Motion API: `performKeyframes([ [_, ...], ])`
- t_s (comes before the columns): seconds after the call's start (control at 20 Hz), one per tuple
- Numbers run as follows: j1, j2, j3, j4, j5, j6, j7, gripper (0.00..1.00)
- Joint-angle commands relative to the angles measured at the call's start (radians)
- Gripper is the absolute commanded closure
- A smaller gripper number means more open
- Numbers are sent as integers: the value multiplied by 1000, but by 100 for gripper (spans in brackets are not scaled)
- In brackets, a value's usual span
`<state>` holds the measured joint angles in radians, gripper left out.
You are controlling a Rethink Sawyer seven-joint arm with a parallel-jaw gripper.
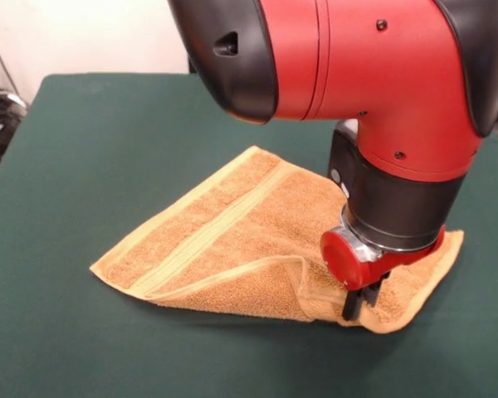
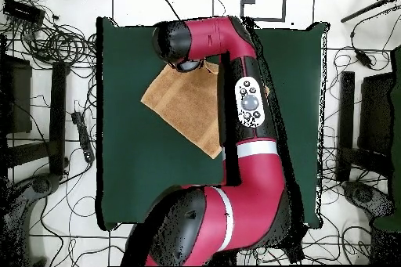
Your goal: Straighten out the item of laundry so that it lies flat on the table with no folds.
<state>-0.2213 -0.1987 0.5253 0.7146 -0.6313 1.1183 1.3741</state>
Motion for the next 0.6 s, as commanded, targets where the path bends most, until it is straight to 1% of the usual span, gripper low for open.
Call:
performKeyframes([
  [0.05,44,-8,48,4,-3,-20,-169,100],
  [0.15,42,-1,51,4,-6,-36,-176,100],
  [0.3,41,-7,30,25,1,-53,-97,100],
  [0.4,40,-1,25,20,12,-45,-53,100],
  [0.6,50,31,33,-44,11,11,-49,100],
])
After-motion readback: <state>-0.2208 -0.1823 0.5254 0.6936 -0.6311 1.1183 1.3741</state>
